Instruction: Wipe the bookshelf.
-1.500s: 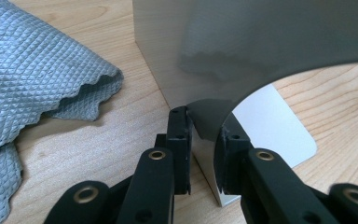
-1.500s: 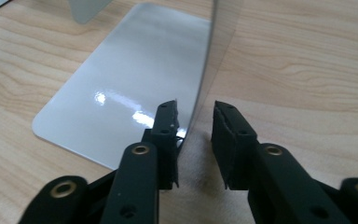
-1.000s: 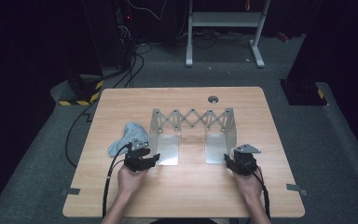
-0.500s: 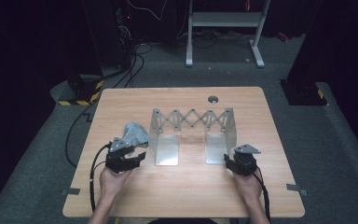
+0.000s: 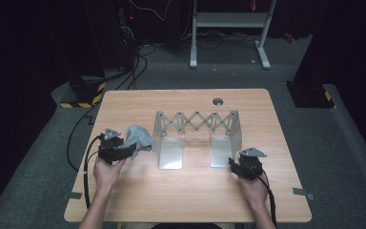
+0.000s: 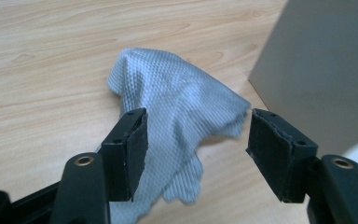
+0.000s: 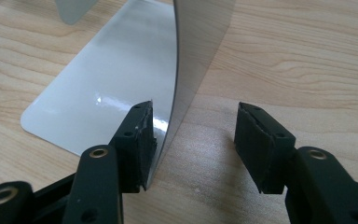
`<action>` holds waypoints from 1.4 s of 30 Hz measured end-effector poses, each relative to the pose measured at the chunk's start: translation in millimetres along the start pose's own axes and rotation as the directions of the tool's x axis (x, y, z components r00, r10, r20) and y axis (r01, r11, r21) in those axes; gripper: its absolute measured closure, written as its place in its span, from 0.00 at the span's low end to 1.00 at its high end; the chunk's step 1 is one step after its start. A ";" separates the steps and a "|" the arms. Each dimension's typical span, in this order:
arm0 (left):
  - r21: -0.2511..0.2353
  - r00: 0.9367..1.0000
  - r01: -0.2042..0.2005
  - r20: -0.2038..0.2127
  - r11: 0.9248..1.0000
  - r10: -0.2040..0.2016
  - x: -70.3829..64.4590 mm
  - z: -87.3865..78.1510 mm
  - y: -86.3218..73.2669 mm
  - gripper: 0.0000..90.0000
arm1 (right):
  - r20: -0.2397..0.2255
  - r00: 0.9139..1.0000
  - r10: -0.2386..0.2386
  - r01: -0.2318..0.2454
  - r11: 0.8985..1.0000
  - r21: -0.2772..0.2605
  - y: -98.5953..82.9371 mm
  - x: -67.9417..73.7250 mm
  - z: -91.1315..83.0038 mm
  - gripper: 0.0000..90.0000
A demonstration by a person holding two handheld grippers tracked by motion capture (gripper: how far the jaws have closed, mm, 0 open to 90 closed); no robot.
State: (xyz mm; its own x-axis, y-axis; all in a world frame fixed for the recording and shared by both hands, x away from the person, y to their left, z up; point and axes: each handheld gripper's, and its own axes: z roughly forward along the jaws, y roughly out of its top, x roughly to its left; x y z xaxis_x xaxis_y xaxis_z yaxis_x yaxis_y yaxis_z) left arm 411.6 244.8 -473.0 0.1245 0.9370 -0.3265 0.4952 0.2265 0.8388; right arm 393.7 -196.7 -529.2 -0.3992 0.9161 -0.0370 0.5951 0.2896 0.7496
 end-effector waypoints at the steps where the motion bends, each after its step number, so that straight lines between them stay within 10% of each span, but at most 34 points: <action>1: 0.000 1.000 -0.001 -0.004 1.000 0.001 -0.2 5.3 0.9 0.42 | 0.001 1.000 0.000 0.000 1.000 0.000 0.0 0.0 0.0 0.53; 11: 0.069 0.999 0.038 -0.037 0.997 -0.035 7.8 53.9 2.3 0.38 | -0.002 1.000 0.000 0.000 1.000 0.001 0.0 -0.1 0.0 0.52; 19: 0.090 0.995 -0.026 -0.092 0.996 0.034 8.8 77.1 -6.5 0.45 | -0.006 1.000 -0.001 0.001 1.000 0.002 0.0 -0.2 0.1 0.51; 25: 0.109 0.989 -0.083 -0.115 0.991 0.095 10.2 84.5 -14.0 0.69 | -0.012 1.000 -0.001 0.001 1.000 0.004 0.0 -0.3 0.2 0.50; 34: 0.129 0.993 -0.121 0.013 0.984 0.120 1.0 62.2 -22.8 0.89 | -0.015 1.000 -0.001 0.001 1.000 0.005 0.1 -0.4 0.2 0.50; 42: 0.156 0.980 -0.154 0.151 0.976 0.130 -20.1 47.7 -34.4 0.90 | -0.044 0.999 0.001 0.000 1.000 0.005 0.0 -1.4 0.2 0.56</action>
State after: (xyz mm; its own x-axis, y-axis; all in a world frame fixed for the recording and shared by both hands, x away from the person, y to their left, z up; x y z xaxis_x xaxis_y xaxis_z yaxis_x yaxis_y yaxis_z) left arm 433.1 205.4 -516.1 0.3163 0.9074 -0.2767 0.5984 0.0355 0.8004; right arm 394.4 -197.9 -529.2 -0.4290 0.9033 -0.0075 0.5988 0.2906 0.7463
